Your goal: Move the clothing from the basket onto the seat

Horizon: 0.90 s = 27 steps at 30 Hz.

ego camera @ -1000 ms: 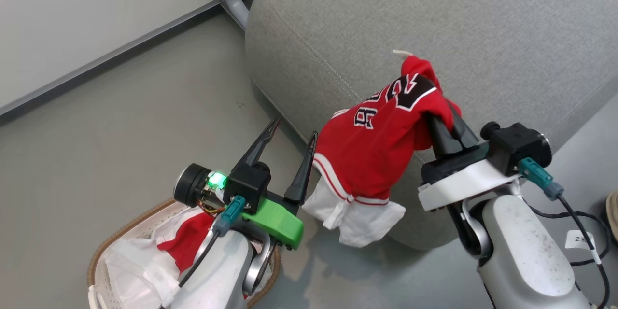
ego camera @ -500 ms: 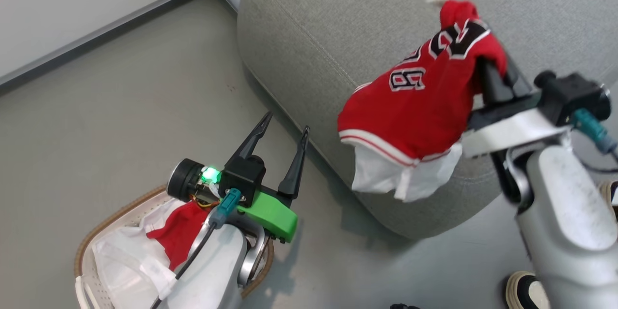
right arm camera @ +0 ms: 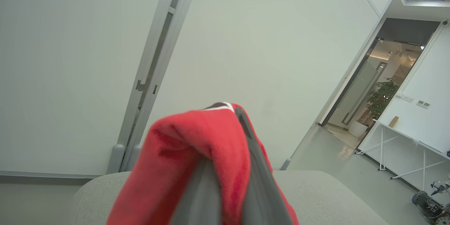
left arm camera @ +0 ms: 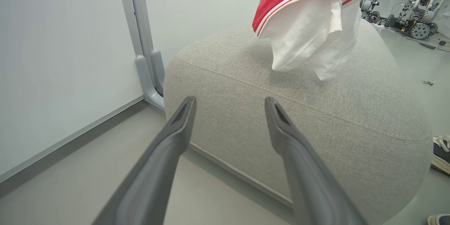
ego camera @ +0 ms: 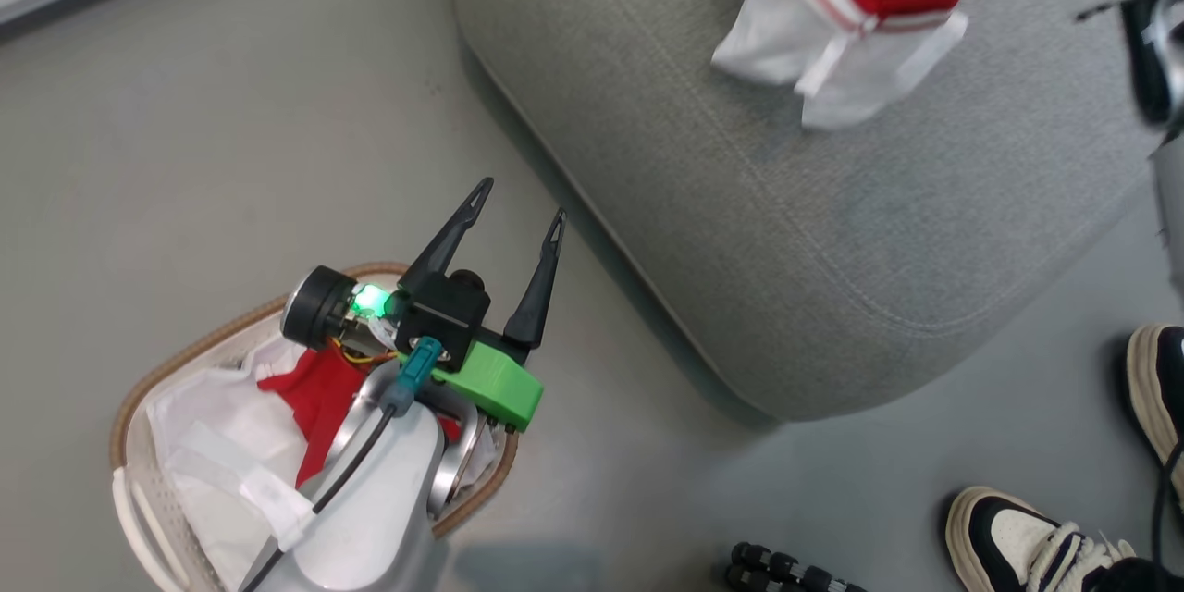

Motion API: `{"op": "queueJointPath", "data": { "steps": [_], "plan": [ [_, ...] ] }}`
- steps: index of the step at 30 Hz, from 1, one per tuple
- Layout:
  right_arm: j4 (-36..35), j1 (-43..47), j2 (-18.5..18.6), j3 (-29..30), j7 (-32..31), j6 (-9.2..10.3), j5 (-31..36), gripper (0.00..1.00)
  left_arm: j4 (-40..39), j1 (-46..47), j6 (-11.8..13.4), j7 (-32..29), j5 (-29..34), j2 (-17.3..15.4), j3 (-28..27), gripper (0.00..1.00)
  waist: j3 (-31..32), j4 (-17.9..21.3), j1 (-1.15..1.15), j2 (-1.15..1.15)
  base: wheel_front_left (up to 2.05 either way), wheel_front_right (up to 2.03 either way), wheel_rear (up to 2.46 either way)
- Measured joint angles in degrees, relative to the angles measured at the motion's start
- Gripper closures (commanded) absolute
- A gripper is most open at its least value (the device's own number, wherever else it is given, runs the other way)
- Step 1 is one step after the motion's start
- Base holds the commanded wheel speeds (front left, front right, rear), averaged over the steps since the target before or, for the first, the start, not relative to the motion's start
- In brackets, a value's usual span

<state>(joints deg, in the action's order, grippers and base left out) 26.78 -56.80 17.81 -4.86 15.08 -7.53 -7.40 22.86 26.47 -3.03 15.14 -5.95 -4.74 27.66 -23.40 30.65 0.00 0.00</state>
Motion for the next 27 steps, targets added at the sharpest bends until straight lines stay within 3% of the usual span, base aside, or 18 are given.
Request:
{"op": "queueJointPath", "data": {
  "steps": [10, 25, 26, 27],
  "plan": [
    [9.7, -10.0, 5.7, 8.1, 0.0, 0.0, 6.2, 1.0, -0.1, 2.9, -0.1, 0.0, 1.1, -0.1, -0.2, 0.0, -5.7, -4.9, 0.0, 0.0, 0.0, 0.0, 0.0],
    [19.3, -3.3, 3.5, 19.2, 0.0, 0.0, 11.1, 1.0, -0.2, 5.4, 0.3, 0.0, 2.3, -0.5, -1.1, 0.0, -13.3, -11.6, 0.0, 0.0, 0.0, 0.0, 0.0],
    [19.4, -2.6, 3.0, 19.9, 0.0, 0.0, 11.3, 0.85, -0.2, 5.4, 0.4, 0.0, 2.3, -0.5, -1.3, 0.0, -13.5, -11.9, 0.0, 0.0, 0.0, 0.0, 0.0],
    [19.4, -2.1, 2.5, 20.5, 0.0, 0.0, 11.5, 0.56, -0.2, 5.4, 0.5, 0.0, 2.3, -0.5, -1.5, 0.0, -13.6, -12.2, 0.0, 0.0, 0.0, 0.0, 0.0]
  ]
}}
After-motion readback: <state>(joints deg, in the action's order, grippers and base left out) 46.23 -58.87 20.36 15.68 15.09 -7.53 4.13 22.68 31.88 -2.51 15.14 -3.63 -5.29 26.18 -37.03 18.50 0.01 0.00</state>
